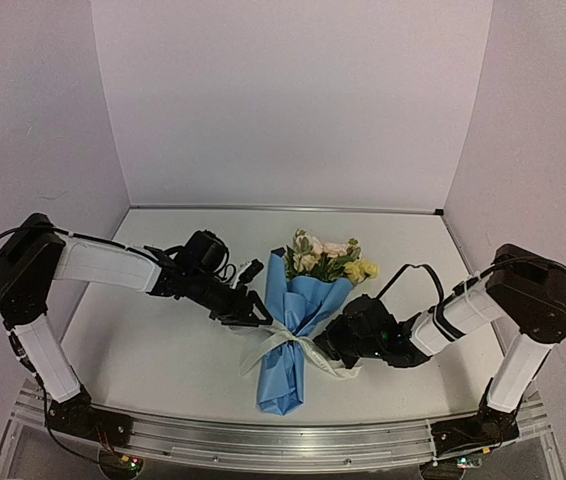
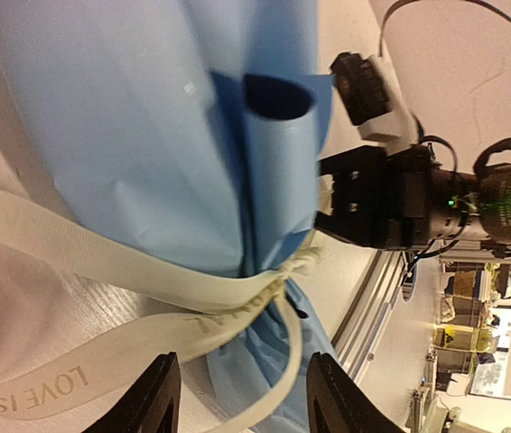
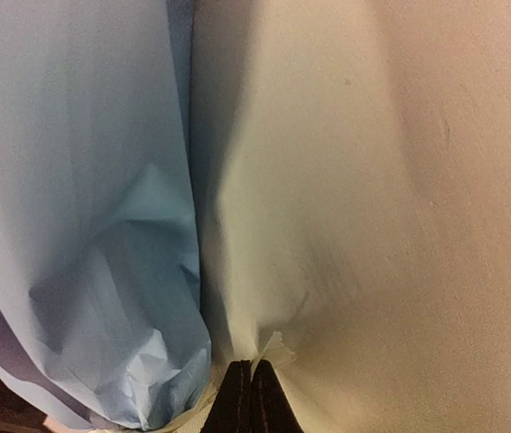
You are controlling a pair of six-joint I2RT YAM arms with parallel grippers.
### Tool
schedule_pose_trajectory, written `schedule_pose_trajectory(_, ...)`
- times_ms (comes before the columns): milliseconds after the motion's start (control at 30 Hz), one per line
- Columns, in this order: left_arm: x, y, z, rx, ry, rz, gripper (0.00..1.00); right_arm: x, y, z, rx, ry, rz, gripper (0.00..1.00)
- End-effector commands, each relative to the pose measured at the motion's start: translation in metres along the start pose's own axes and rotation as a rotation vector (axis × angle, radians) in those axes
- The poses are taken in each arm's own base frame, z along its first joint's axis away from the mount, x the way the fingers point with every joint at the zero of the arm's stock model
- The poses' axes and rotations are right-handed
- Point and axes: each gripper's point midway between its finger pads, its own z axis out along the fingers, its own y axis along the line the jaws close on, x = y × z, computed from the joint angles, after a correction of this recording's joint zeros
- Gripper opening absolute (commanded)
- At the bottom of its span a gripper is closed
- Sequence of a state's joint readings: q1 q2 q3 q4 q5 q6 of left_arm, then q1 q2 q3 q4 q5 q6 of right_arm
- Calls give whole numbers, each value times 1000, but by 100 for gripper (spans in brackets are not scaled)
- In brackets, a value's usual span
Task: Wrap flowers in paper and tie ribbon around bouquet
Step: Reset both arms
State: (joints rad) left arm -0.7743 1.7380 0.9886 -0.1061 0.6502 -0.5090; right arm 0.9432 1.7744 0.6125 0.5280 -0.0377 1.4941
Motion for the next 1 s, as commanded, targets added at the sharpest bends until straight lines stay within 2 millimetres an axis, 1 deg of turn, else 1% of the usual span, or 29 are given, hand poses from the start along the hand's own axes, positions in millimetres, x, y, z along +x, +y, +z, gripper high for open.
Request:
schedule_pose_trajectory(0, -9, -16, -28, -40, -74, 93, 55, -11, 20, -11, -6, -61, -79, 0)
schedule_pose_trajectory(100, 4, -15, -34, -40, -64, 99, 58, -13, 22, -13, 11, -70, -110, 0)
schedule_pose_trajectory(200, 23, -15, -35, -3, -36, 105, 59, -13, 25, -13, 14, -70, -125, 0)
schedule_pose_trajectory(267, 35, -19, -32, 34, -5, 116, 59, -13, 27, -14, 16, -69, -133, 0)
schedule_pose_trajectory(367, 46, -21, -22, 45, 31, 136, 60, -13, 30, -16, 22, -69, -149, 0)
schedule_pose_trajectory(500, 45, -10, -10, 16, 36, 126, 62, -15, 31, -19, 35, -77, -169, 0)
schedule_pose_trajectory(633, 41, -9, -1, 22, 51, 147, 63, -16, 32, -21, 42, -79, -181, 0)
schedule_pose_trajectory(833, 49, -11, 12, 54, 98, 163, 63, -16, 32, -23, 49, -82, -195, 0)
schedule_pose_trajectory(900, 50, -12, 13, 64, 101, 164, 61, -16, 32, -23, 52, -80, -197, 0)
schedule_pose_trajectory(967, 51, -15, 12, 82, 102, 160, 56, -17, 31, -23, 56, -81, -199, 0)
